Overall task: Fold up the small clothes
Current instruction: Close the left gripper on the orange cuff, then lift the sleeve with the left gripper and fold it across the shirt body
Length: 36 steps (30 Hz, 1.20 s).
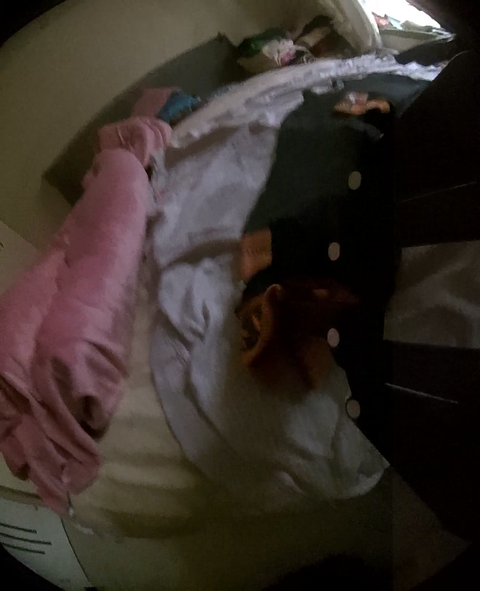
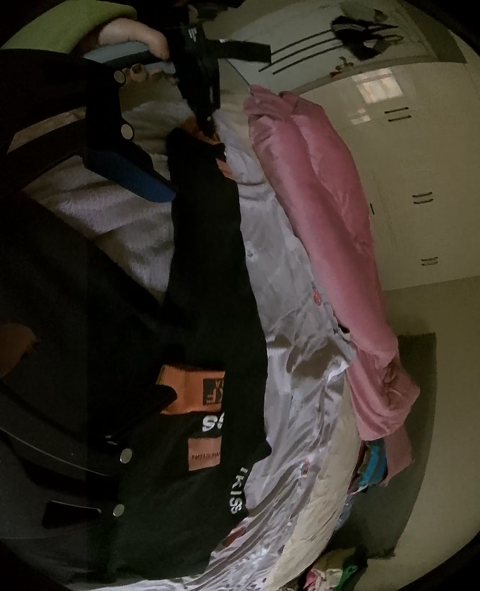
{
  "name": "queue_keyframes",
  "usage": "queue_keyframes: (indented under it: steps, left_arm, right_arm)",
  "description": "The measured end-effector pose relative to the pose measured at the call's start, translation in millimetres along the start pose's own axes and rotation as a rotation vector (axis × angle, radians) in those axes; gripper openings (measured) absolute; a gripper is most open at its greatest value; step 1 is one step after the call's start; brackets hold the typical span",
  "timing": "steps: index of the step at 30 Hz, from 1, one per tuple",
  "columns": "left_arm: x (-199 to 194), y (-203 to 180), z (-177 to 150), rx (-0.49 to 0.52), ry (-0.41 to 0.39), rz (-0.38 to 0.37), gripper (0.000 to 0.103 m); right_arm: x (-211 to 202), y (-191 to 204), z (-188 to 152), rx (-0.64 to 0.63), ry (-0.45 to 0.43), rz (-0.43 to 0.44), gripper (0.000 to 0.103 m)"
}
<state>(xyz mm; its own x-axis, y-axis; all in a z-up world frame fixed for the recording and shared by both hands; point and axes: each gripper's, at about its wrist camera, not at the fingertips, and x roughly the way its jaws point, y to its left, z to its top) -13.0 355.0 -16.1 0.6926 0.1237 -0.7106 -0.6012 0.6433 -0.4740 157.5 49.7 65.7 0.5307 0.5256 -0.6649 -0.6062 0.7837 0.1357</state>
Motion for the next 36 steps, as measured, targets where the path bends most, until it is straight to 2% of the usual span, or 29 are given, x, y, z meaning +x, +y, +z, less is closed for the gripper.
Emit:
queue_keyframes:
  steps: [9,15,24,36]
  left_arm:
    - [-11,-14,2,0.029,-0.022,-0.053,0.000]
    - [-33,-40,1,0.088,-0.086,-0.110,0.000]
    - [-58,-104,-14,0.222,-0.143,-0.199,0.000]
    - [-55,-184,-33,0.357,-0.108,-0.234,0.000]
  right_arm:
    - [-10,-15,-1,0.035,-0.016,-0.010,0.098]
    - [-15,-23,-1,0.054,-0.030,-0.014,0.098]
    - [-39,-52,-1,0.120,-0.084,-0.030,0.098]
    - [-82,-115,-11,0.229,-0.139,-0.096,0.098]
